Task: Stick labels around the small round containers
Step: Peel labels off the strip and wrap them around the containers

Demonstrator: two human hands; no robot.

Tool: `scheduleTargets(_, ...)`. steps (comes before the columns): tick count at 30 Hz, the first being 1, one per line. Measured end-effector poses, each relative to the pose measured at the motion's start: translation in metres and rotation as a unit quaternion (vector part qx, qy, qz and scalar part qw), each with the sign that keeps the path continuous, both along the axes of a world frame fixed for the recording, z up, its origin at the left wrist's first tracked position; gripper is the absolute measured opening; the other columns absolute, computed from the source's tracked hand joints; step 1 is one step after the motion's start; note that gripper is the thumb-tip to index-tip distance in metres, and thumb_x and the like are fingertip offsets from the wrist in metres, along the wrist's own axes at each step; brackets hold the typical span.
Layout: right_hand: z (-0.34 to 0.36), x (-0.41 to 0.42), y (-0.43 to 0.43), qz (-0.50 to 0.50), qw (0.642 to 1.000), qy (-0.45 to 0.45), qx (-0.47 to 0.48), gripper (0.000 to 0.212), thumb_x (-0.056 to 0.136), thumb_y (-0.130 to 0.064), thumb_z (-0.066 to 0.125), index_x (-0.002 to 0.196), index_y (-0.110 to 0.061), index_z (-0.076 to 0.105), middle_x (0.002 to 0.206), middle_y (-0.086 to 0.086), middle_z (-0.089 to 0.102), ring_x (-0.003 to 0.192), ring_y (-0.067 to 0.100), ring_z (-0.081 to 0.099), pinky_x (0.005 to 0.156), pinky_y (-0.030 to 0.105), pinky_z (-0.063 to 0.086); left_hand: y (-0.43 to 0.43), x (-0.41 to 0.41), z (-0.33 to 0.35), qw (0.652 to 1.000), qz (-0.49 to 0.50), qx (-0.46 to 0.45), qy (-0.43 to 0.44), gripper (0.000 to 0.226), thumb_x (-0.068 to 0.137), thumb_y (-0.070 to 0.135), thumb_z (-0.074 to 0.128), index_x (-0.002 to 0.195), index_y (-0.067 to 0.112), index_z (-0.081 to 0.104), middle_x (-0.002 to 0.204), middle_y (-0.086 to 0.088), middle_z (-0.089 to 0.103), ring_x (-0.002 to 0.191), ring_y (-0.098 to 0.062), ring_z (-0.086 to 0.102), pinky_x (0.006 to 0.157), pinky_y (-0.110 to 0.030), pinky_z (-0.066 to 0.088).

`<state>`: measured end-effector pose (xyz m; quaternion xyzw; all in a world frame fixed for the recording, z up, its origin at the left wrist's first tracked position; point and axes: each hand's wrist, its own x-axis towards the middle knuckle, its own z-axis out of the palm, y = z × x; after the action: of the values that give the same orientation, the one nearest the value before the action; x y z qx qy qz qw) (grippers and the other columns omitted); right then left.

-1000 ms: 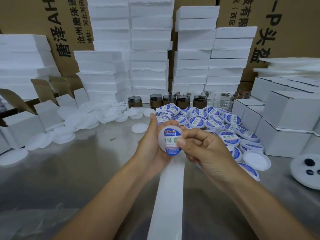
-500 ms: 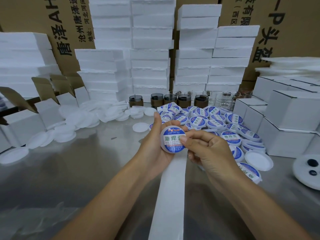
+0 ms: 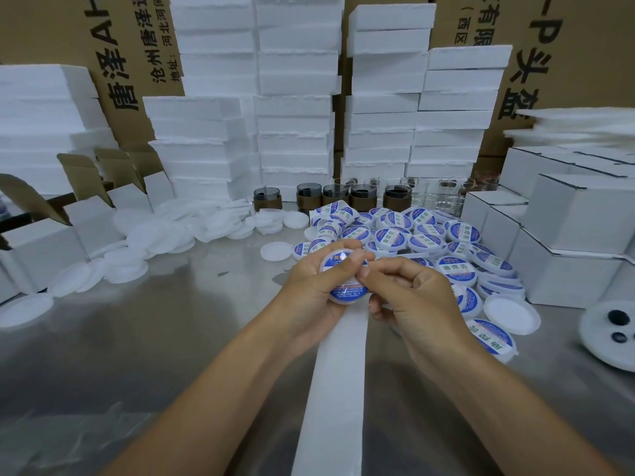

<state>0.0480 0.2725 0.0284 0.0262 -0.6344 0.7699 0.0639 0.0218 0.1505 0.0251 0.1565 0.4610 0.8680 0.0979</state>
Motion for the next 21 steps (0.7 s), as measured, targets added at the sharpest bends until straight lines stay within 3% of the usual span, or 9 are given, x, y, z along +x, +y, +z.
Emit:
scheduleTargets(11, -0.001, 0.000, -0.001, -0.015, 1.000, 0.010, -0.002, 0.011, 0.078, -0.008, 0.071, 0.071, -0.012, 0.065, 0.050, 0.000, 0.060, 0.039, 0.008, 0.049, 0.045, 0.018, 0.043, 0.002, 0.000, -0.002, 1.000, -0.002, 0.005, 0.010, 0.021, 0.073, 0.008, 0.057, 0.093, 0.006, 0.058, 0.081, -0.004, 0.070, 0.079, -0.018, 0.067, 0.069, -0.026, 0.056)
scheduleTargets(15, -0.004, 0.000, -0.004, -0.072, 0.990, 0.082, 0.092, 0.010, 0.079, -0.008, 0.069, 0.072, -0.014, 0.063, 0.049, -0.006, 0.058, 0.045, 0.010, 0.055, 0.051, 0.020, 0.049, 0.004, 0.000, -0.004, 1.000, 0.018, 0.000, 0.008, 0.024, 0.072, 0.009, 0.059, 0.096, 0.006, 0.059, 0.079, -0.004, 0.072, 0.074, -0.016, 0.069, 0.066, -0.025, 0.056)
scheduleTargets(18, -0.009, 0.000, -0.007, -0.111, 0.974, 0.126, 0.155, 0.009, 0.080, -0.013, 0.067, 0.074, -0.018, 0.062, 0.056, -0.005, 0.059, 0.057, 0.016, 0.059, 0.060, 0.028, 0.050, 0.005, 0.001, -0.005, 0.999, 0.035, 0.002, 0.006, 0.028, 0.072, 0.010, 0.061, 0.100, 0.008, 0.064, 0.085, -0.007, 0.073, 0.080, -0.017, 0.070, 0.072, -0.025, 0.057)
scheduleTargets(21, -0.013, -0.002, -0.008, -0.148, 0.955, 0.158, 0.204, 0.012, 0.083, -0.016, 0.065, 0.076, -0.021, 0.056, 0.056, -0.008, 0.056, 0.053, 0.003, 0.053, 0.054, 0.014, 0.042, 0.007, 0.001, -0.004, 0.999, 0.036, -0.009, 0.010, 0.031, 0.075, 0.015, 0.060, 0.104, 0.008, 0.065, 0.094, -0.010, 0.073, 0.088, -0.019, 0.070, 0.080, -0.027, 0.057)
